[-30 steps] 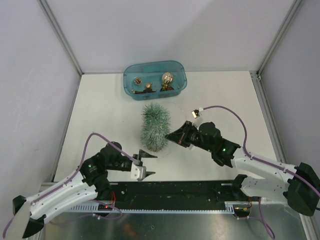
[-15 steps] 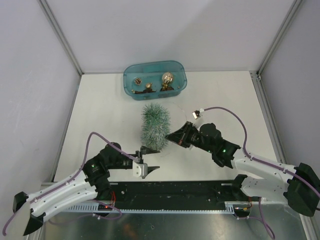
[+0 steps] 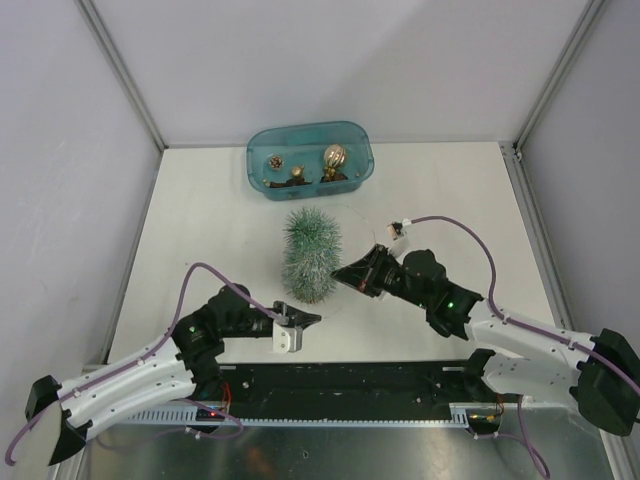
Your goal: Decorate the small christmas tree
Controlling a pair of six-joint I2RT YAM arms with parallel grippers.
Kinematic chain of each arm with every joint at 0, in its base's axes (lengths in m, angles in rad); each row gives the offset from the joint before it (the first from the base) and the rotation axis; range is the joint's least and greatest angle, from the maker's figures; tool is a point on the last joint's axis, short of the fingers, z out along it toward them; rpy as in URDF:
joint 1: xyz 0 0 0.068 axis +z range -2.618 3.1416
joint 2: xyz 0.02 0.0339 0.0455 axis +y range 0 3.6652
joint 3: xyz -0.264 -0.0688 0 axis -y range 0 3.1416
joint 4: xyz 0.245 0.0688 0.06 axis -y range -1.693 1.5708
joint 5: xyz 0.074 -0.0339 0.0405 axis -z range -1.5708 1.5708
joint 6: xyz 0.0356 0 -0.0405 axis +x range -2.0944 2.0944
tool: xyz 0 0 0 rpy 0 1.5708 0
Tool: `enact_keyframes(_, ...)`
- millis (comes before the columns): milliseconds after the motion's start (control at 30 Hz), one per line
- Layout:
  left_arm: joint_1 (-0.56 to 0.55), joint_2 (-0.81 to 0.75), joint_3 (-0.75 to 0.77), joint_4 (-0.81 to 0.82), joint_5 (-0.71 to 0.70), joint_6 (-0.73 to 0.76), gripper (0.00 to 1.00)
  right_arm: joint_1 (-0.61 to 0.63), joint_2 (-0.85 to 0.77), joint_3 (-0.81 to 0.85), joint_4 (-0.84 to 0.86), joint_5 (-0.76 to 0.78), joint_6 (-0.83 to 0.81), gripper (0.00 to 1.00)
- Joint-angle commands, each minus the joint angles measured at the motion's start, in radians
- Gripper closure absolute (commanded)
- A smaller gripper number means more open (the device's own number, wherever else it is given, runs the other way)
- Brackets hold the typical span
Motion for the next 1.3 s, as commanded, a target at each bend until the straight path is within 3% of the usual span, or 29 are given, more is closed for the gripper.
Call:
enact_keyframes(0,-0.007,-0.012,-0.005,0.03,-0.056,0.039,0.98,0.005,-0.034,-0.009,0.042,0.015,0.016,1.0)
enact_keyframes(67,-0.007,-0.018,-0.007,0.009,-0.079,0.058,0.99,0.003,-0.045,-0.012,0.03,0.014,0.015,1.0)
enact_keyframes(233,-0.005,-0.029,0.01,-0.039,-0.123,0.075,1.0,-0.021,-0.094,-0.013,-0.063,0.017,-0.002,0.71)
enact_keyframes(400,-0.004,-0.049,0.036,-0.138,-0.133,0.095,1.0,-0.064,-0.165,-0.013,-0.168,0.011,-0.046,0.58)
enact_keyframes(767,0.001,-0.14,0.103,-0.405,-0.173,0.204,1.0,-0.185,-0.206,0.045,-0.248,-0.032,-0.166,0.55)
enact_keyframes(967,0.001,-0.168,0.118,-0.469,-0.192,0.227,1.0,-0.192,-0.164,0.164,-0.31,0.004,-0.262,0.55)
enact_keyframes(1267,0.001,-0.23,0.142,-0.578,-0.277,0.301,1.0,-0.186,-0.128,0.185,-0.309,0.067,-0.308,0.58)
